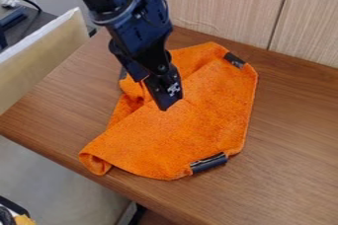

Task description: Move the cloth to the left of the table

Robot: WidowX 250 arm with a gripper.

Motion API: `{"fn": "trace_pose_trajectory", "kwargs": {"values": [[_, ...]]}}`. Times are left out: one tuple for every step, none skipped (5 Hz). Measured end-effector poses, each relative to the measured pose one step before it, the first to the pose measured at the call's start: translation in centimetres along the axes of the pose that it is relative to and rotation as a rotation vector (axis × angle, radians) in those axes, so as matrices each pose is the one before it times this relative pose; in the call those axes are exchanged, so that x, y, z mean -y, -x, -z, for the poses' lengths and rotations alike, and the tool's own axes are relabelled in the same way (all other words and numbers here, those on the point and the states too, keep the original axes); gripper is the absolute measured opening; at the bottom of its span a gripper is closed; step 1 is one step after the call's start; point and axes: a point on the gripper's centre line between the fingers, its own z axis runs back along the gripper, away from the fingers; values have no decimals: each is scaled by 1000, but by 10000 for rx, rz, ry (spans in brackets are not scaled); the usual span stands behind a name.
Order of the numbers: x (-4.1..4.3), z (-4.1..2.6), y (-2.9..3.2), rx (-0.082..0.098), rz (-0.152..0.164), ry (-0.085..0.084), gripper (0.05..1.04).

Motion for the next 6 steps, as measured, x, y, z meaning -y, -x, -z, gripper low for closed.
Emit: {"fn": "trace_pose_trajectory", "kwargs": {"values": [[104, 341, 251, -125, -74, 121, 1001], [-2631, -69, -351, 180, -952, -48, 1001], [-2691, 953, -1120, -219, -675, 40, 1001], [-2995, 1430, -1126, -464, -846, -201, 1001], [-2921, 2003, -776, -565, -1156, -846, 1001], [-1589, 1510, -193, -195, -826, -604, 1001]]}}
